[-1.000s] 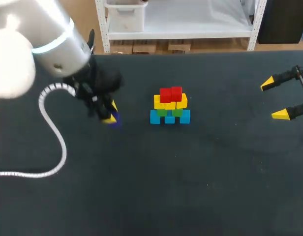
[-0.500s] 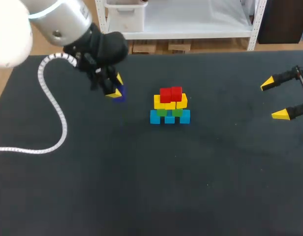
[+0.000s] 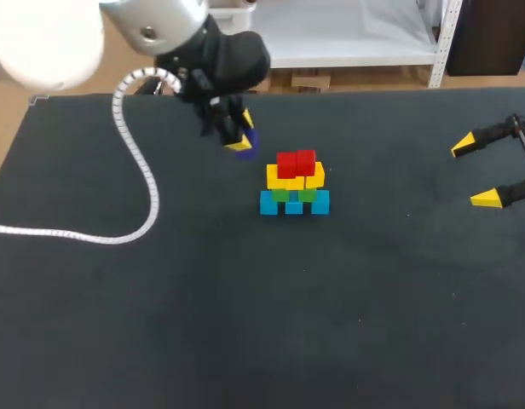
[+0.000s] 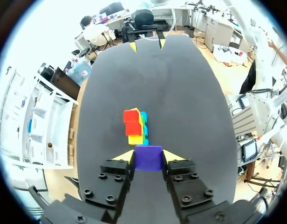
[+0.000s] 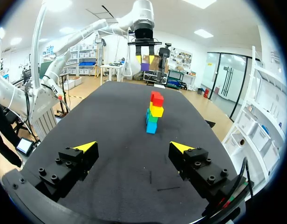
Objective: Place the blue cubes, place green cubes on the blue cubes, place the yellow cubes on the green cubes, then place the red cubes on the yellow cubes, and place purple cube on the red cubes.
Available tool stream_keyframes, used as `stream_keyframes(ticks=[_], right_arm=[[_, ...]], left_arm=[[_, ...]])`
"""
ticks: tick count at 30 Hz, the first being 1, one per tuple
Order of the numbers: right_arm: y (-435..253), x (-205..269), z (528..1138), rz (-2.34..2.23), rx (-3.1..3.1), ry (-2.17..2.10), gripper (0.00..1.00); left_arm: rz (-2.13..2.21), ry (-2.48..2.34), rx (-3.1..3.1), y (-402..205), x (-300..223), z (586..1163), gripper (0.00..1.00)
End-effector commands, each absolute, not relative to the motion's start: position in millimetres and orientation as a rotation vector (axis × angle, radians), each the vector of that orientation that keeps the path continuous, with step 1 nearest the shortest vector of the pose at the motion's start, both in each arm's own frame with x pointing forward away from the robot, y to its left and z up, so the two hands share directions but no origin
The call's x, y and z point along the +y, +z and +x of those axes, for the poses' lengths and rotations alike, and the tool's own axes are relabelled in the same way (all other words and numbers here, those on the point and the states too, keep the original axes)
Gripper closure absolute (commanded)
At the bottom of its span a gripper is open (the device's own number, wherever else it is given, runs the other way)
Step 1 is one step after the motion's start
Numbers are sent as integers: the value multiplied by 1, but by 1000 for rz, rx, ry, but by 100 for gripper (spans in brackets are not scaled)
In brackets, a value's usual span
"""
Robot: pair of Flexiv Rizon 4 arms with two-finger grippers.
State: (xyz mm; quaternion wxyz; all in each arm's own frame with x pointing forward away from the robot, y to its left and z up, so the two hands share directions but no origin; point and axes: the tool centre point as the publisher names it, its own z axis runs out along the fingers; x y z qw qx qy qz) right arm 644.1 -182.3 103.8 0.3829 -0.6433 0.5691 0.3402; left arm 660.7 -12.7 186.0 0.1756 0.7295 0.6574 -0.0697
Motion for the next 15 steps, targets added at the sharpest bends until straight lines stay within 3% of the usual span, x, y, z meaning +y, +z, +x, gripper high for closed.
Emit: stream_keyframes(ticks=[1, 15], right_arm=[[103, -182, 645, -1640, 1449, 868, 0], [103, -182, 645, -1640, 1449, 868, 0]], left_arm=[[2077, -178, 1870, 185, -30, 667, 100], [2074, -213, 1848, 174, -79, 675, 100]])
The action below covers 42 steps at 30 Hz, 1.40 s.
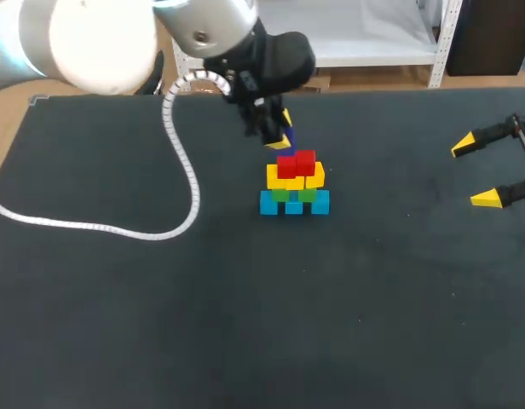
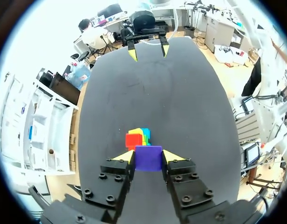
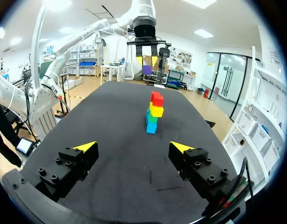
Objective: Place the blue cubes, place green cubes on the blue cubes, place the yellow cubes on the green cubes, then place the red cubes on the yellow cubes, and place purple cube on the red cubes.
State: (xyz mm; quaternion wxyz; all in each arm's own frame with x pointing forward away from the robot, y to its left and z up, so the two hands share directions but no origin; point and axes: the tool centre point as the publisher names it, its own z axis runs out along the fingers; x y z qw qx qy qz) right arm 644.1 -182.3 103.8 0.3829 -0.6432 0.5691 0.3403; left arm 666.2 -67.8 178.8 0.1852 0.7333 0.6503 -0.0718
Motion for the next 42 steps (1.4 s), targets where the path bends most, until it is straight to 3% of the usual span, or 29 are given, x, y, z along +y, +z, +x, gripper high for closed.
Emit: stream_keyframes(ticks=[1, 17, 42], right_arm=[[103, -182, 645, -1640, 1449, 868, 0], [103, -182, 645, -1640, 1449, 868, 0], [103, -182, 645, -1640, 1449, 868, 0]], left_arm=[[2069, -213, 1851, 172, -81, 675, 100], [2043, -182, 1934, 152, -101, 697, 100], [1956, -173, 2071, 134, -85, 703, 100]])
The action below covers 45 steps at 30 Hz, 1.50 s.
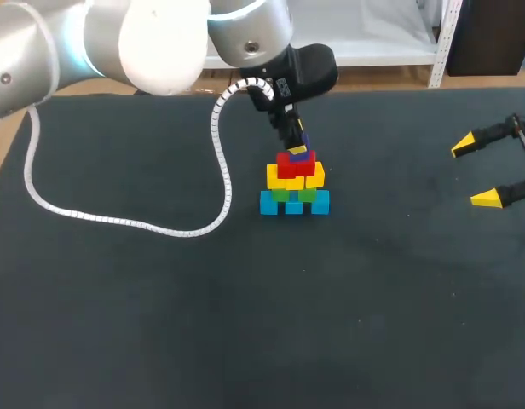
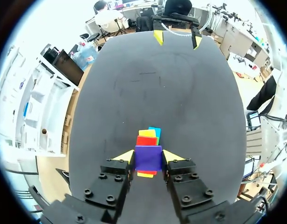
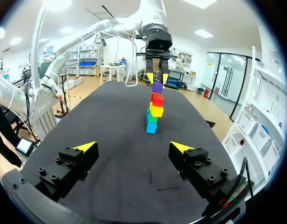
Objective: Place the blue cubes, place green cubes on the blue cubes, place the yellow cubes on the green cubes, then place the red cubes on the yellow cubes, and place purple cube on the red cubes.
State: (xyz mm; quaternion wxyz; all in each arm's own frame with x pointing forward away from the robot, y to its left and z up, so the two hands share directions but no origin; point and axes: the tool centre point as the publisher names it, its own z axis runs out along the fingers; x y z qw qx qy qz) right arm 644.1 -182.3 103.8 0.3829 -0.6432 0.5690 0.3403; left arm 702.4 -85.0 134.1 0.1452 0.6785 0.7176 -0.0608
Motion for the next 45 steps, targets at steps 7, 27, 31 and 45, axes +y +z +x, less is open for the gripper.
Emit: stream_keyframes(ticks=[7, 27, 31, 45], right_arm=[[103, -182, 645, -1640, 1449, 868, 0], [103, -182, 645, -1640, 1449, 868, 0], [103, -182, 645, -1640, 1449, 868, 0], [103, -182, 645, -1640, 1449, 868, 0]], left_arm=[[1957, -177, 2076, 131, -85, 704, 100], [1965, -194, 2083, 128, -84, 707, 100], [1965, -199, 2084, 128, -85, 708, 100], [1969, -206, 2087, 126, -84, 709, 91]])
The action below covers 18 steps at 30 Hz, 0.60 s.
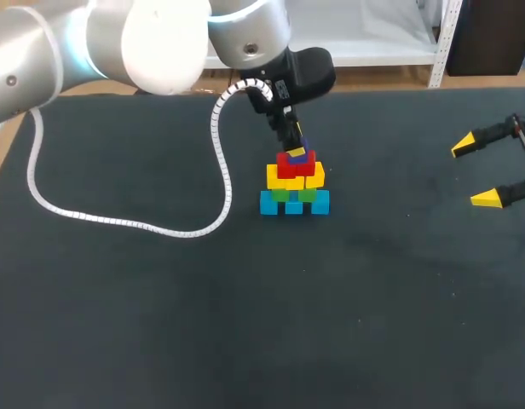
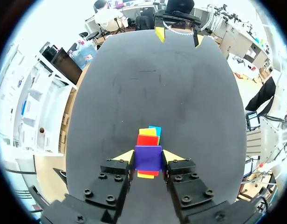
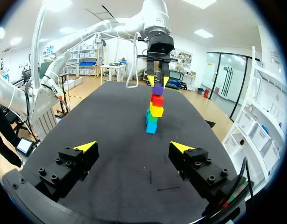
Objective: Place the blue cubes, place green cubes on the blue cubes, place the yellow cubes on the green cubes, then place the red cubes on the yellow cubes, and place purple cube on the red cubes.
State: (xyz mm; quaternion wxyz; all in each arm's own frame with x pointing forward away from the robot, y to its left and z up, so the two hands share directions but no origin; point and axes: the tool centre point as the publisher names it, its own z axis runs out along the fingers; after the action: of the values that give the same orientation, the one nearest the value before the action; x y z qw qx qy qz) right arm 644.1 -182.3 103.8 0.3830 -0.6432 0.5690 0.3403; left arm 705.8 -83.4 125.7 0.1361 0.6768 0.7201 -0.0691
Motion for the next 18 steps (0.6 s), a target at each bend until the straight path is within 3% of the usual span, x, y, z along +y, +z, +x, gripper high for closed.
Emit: stream_keyframes(ticks=[1, 9, 15, 16, 18], right_arm=[[103, -182, 645, -1640, 1449, 868, 0], [103, -182, 645, -1640, 1449, 868, 0], [103, -182, 645, -1640, 1449, 868, 0], [103, -182, 645, -1640, 1449, 868, 0], [103, -182, 645, -1640, 1449, 868, 0]], left_arm=[[1969, -206, 2087, 126, -84, 709, 89], [1968, -209, 2090, 126, -84, 710, 67], [1970, -210, 2091, 125, -84, 710, 57], [1971, -210, 2091, 125, -84, 711, 54], [1972, -211, 2090, 125, -84, 711, 35]])
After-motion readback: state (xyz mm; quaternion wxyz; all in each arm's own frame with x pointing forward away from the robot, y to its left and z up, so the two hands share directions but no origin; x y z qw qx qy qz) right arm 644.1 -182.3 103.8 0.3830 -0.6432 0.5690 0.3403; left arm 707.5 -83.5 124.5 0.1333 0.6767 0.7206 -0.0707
